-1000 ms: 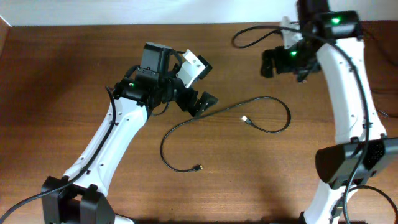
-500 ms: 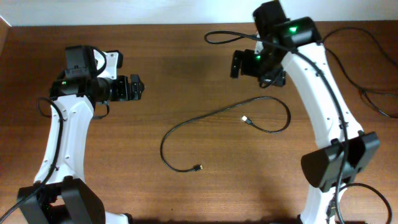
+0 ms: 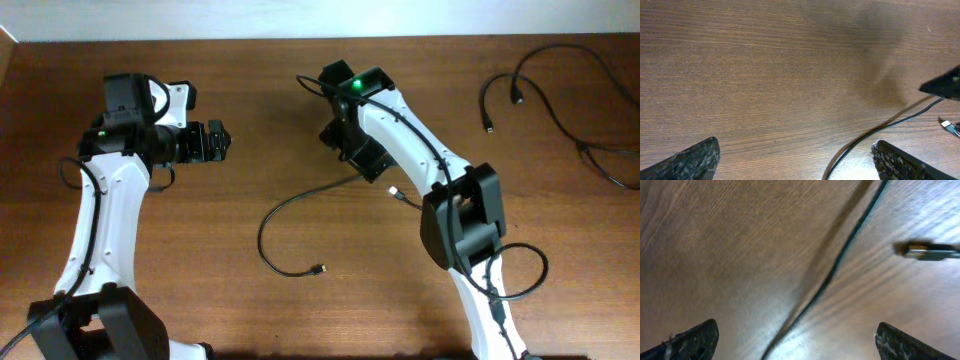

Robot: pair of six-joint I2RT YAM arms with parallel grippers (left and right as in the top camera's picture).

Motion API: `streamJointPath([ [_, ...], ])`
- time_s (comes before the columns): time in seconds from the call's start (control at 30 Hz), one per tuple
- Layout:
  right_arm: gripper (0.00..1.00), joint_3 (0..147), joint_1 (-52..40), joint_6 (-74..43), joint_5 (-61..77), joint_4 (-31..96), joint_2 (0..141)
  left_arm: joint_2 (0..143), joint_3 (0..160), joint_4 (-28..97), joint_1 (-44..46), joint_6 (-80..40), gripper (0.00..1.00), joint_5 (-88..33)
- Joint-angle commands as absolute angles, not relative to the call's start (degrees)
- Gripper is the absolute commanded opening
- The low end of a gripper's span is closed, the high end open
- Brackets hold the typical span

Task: Untangle cables

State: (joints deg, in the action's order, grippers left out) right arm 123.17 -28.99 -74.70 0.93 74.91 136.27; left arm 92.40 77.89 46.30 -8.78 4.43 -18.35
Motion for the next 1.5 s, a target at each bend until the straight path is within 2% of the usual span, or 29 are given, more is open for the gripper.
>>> streamJointPath([
  [0.0, 0.93, 122.78, -29.3, -77.01, 1.06, 73.23, 138.12, 92.9, 78.04, 46.22, -9.06, 3.68, 0.99, -17.96],
  [0.1, 0.92, 122.78, -29.3, -77.01, 0.8, 73.19, 140.03, 92.9, 78.04, 46.22, -9.06, 3.68, 0.99, -17.96],
  [0.2, 0.81, 122.78, -29.3, -77.01, 0.89, 73.21, 141.84, 92.9, 78.04, 46.22, -9.06, 3.68, 0.99, -17.96],
  [0.37, 0.8, 122.76, -29.23, -77.01, 0.71, 73.14, 144.16, 92.9, 78.04, 46.22, -9.06, 3.68, 0.99, -17.96],
  [0.5, 0.61, 122.76, -29.23, -77.01, -0.16, 72.77, 144.62, 92.9, 78.04, 46.22, -9.06, 3.68, 0.99, -17.96],
  [0.7, 0.54, 115.33, -29.28, -77.01, 0.78, 68.25, 144.73, 92.9, 78.04, 46.22, -9.06, 3.68, 0.99, -17.96],
  [0.8, 0.38, 112.53, -29.23, -76.99, 1.45, 65.95, 144.73, 92.9, 78.04, 46.22, -9.06, 3.68, 0.99, -17.96],
  [0.9, 0.17, 112.53, -29.06, -76.99, 1.41, 65.84, 144.73, 92.9, 78.04, 46.22, -9.06, 3.68, 0.99, -17.96],
  [0.93, 0.07, 112.53, -28.84, -76.95, 1.43, 65.98, 144.73, 92.9, 78.04, 46.22, -9.06, 3.68, 0.99, -17.96],
  [0.97, 0.04, 112.53, -28.67, -76.93, 1.41, 66.19, 144.73, 92.9, 78.04, 46.22, -9.06, 3.68, 0.99, -17.96],
  [1.03, 0.04, 112.57, -28.01, -76.73, 1.26, 66.85, 144.68, 92.9, 78.04, 46.22, -9.06, 3.68, 0.99, -17.96],
  [1.13, 0.04, 114.83, -25.69, -68.86, 0.86, 69.8, 144.11, 92.9, 78.04, 46.22, -9.06, 3.68, 0.99, -17.96],
  [1.3, 0.04, 131.48, -21.56, -67.16, -9.23, 89.01, 141.6, 92.9, 78.04, 46.22, -9.06, 3.68, 0.99, -17.96],
  [1.37, 0.04, 144.53, -20.8, -60.77, -11.86, 96.42, 140.9, 92.9, 78.04, 46.22, -9.06, 3.68, 0.99, -17.96],
  [1.47, 0.04, 159.02, -21.04, -43.38, -9.63, 97.34, 140.4, 92.9, 78.04, 46.22, -9.06, 3.68, 0.99, -17.96],
])
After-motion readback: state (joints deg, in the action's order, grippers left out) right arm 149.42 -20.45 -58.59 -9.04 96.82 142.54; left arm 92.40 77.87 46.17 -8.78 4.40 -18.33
